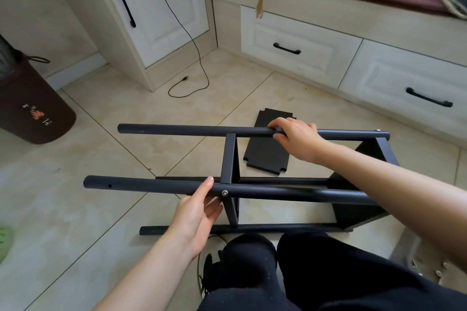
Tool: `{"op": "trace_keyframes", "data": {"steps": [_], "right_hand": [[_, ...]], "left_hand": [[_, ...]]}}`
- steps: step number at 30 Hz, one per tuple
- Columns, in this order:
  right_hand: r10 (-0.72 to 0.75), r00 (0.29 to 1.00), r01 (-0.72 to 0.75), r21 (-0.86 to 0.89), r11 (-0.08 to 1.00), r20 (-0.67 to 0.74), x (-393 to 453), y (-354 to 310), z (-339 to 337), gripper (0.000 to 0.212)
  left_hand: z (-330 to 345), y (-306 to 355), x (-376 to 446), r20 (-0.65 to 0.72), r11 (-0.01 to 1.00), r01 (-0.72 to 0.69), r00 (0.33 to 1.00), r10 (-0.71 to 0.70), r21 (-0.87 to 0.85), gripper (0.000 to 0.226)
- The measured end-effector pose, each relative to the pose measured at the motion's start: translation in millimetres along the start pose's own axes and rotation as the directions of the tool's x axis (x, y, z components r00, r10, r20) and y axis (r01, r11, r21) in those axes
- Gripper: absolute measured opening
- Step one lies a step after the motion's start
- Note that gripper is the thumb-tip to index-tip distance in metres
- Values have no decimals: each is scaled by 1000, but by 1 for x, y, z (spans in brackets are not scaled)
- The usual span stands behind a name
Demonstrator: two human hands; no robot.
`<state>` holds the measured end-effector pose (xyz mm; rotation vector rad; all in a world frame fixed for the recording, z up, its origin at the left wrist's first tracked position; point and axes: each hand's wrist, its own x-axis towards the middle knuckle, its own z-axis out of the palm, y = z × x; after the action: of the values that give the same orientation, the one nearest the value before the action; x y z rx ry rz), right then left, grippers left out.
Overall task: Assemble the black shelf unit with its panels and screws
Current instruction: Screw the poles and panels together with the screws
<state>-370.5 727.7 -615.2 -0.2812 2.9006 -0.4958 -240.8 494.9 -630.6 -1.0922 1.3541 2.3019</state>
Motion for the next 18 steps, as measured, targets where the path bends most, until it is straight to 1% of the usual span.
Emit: {"op": "trace_keyframes", "data": {"steps": [3,7,9,11,13,15,18], "right_hand": [[4,1000,-4,18,1000,-17,0,-1,1,30],[47,999,-46,75,996,-3,0,1,-5,31],[76,997,-75,122,990,-3,-1,3,-15,31],[103,995,-98,185,978,-18,-5,9,-28,29],[130,990,-107,311,944,-52,-10,18,-43,26],[166,982,-106,476,873,-86,-17,27,-59,23],[234,967,-121,628,769,-101,-33,44,-83,20]], "left_hand": [[1,2,0,-12,1000,0,1000,-1,-29,33],[5,3,-5,-21,1000,2,1000,-2,-31,35],[9,7,-9,-21,999,-34,999,34,13,32],[18,14,-16,-8,992,-105,994,106,75,27],[32,25,-25,32,970,-197,980,195,145,25],[51,38,-36,84,942,-272,962,260,197,22],[81,61,-48,165,897,-357,932,322,263,18]]}}
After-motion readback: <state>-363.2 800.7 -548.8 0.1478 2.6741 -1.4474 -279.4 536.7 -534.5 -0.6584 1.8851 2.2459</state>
